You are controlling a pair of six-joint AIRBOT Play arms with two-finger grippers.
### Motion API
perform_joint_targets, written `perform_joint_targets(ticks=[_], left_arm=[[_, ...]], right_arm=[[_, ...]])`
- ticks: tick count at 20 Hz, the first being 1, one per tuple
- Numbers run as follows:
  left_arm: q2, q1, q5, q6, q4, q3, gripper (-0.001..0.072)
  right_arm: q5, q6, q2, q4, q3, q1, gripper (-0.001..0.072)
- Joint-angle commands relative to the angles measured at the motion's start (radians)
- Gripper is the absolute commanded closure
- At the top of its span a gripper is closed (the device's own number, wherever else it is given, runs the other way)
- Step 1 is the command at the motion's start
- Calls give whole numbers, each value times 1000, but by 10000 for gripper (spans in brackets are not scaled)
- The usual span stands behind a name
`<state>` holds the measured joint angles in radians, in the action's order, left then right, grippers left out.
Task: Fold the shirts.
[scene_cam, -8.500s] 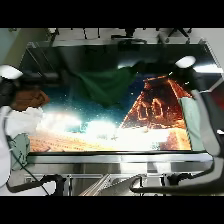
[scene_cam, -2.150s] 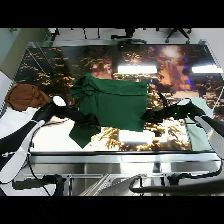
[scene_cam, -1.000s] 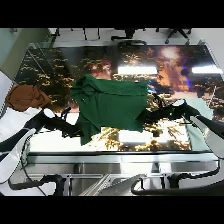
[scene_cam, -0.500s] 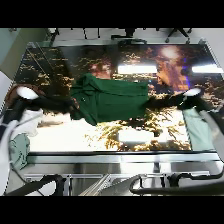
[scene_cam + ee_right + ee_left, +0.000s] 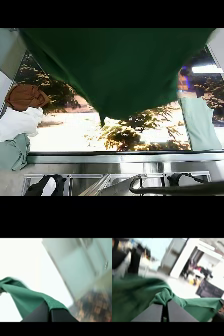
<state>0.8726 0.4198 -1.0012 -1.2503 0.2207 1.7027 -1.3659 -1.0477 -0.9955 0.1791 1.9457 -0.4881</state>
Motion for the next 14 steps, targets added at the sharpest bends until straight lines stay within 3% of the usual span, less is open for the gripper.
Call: perform_joint_targets(ticks=[1, 4, 7, 12, 14], left_arm=[[-52, 63, 63, 47, -51, 152, 695], [14, 38, -18, 45, 48, 224, 694], [149, -136, -53, 46, 216, 246, 694], [470, -524, 106, 27, 807, 210, 695], [627, -563, 217, 3, 913, 209, 695]], right_arm=[[48, -30, 55, 6, 129, -39, 692], [29, -68, 64, -198, 112, -37, 692], [16, -64, 21, -312, -9, 29, 693], [129, 8, -187, -614, -184, 297, 692], [209, 8, -314, -731, -185, 338, 692]])
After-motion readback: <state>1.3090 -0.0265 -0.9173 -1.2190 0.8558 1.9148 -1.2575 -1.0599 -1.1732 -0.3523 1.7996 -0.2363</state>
